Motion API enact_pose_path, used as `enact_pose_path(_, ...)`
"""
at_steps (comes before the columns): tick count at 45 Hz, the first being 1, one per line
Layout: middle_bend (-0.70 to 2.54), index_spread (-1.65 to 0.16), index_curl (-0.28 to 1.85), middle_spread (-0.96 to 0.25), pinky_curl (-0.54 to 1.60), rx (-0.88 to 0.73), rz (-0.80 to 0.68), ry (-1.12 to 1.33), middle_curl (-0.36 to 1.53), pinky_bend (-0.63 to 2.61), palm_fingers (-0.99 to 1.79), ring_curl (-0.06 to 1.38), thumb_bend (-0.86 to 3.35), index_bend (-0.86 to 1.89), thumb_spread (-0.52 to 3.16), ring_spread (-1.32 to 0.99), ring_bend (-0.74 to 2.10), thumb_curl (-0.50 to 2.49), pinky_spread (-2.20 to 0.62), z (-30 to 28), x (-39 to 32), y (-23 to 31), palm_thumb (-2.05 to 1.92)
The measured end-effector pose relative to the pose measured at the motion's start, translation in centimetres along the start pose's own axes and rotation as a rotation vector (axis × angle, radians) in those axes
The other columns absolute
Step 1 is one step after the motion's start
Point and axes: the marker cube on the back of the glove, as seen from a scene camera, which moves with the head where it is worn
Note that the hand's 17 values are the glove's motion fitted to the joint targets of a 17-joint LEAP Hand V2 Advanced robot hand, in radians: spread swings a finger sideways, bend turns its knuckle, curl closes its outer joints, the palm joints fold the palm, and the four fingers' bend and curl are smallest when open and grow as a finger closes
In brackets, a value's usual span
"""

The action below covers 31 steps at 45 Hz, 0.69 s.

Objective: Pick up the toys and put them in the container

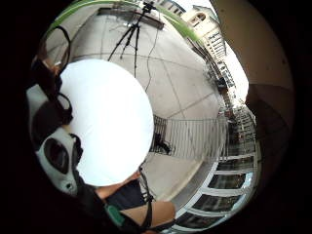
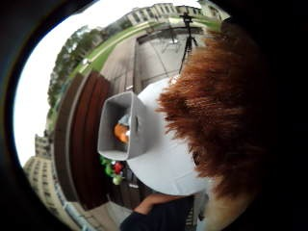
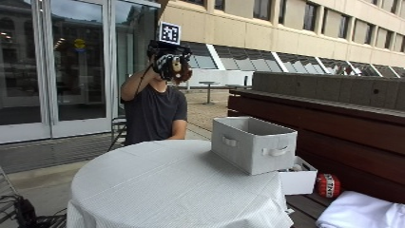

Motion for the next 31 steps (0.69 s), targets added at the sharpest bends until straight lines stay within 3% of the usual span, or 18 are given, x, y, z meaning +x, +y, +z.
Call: enact_pose_path(31, 0.33, -0.43, 0.13, -0.57, 0.39, -0.080, -0.207, -0.098, 0.78, 0.92, 1.07, 0.48, 0.10, 0.15, 0.63, -0.44, 1.08, 1.08, -0.46, -1.2, -22.8, -0.6, 0.79)
